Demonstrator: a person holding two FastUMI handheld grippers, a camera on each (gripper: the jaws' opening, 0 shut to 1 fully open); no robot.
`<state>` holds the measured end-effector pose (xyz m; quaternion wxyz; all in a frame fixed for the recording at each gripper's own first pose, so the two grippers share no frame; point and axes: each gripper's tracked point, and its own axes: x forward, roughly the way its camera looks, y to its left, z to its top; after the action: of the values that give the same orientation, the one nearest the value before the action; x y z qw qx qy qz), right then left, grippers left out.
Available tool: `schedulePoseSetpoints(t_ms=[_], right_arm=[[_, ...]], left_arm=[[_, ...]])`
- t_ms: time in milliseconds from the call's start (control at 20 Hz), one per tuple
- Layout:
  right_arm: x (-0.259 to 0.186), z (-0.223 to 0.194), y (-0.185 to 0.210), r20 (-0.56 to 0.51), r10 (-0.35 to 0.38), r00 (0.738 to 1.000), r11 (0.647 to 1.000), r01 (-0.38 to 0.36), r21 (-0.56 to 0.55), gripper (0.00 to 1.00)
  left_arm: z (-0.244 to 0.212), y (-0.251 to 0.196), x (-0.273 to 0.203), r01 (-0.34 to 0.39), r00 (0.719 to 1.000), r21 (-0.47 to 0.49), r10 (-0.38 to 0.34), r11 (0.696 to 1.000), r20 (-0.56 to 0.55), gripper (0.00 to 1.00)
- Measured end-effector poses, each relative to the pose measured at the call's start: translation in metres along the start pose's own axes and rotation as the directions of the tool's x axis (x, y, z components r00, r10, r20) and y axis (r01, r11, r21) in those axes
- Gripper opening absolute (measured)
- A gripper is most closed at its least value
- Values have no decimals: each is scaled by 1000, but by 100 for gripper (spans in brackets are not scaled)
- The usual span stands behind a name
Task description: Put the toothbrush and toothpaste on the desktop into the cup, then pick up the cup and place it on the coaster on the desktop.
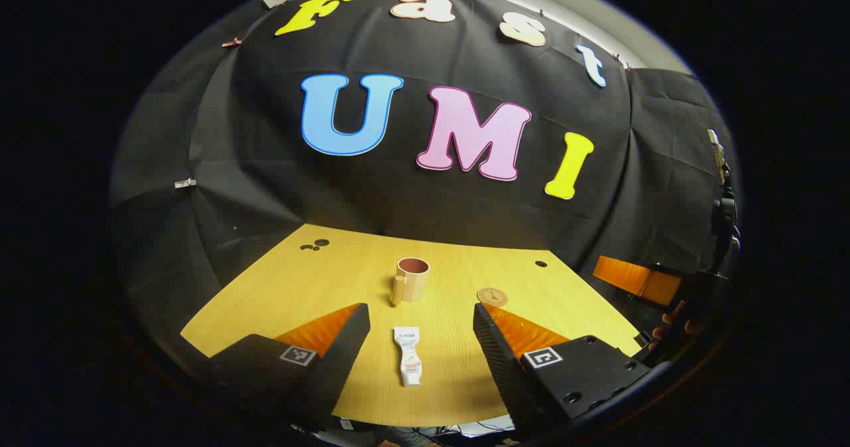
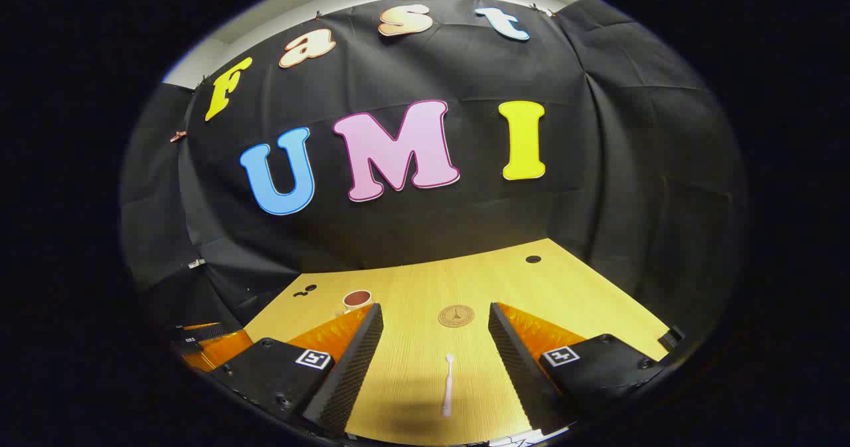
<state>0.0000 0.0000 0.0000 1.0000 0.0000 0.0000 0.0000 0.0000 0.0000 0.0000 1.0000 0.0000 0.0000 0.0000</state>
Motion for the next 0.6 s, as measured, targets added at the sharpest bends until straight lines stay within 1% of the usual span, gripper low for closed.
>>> schedulePoseSetpoints(t_ms=[150, 350, 600], right_arm=[[2, 0, 1, -1, 15, 1000, 1000, -15, 24, 98], [4, 2, -1, 9, 25, 1000, 1000, -25, 11, 98], [5, -2, -5, -7, 31, 999, 999, -31, 8, 98]], left_arm=[[-4, -5, 3, 4, 1000, 4, -4, 1000, -2, 98], [-8, -9, 3, 4, 1000, 10, -4, 1000, -8, 98], [-12, -14, 2, -4, 1000, 12, 4, 1000, -4, 98]])
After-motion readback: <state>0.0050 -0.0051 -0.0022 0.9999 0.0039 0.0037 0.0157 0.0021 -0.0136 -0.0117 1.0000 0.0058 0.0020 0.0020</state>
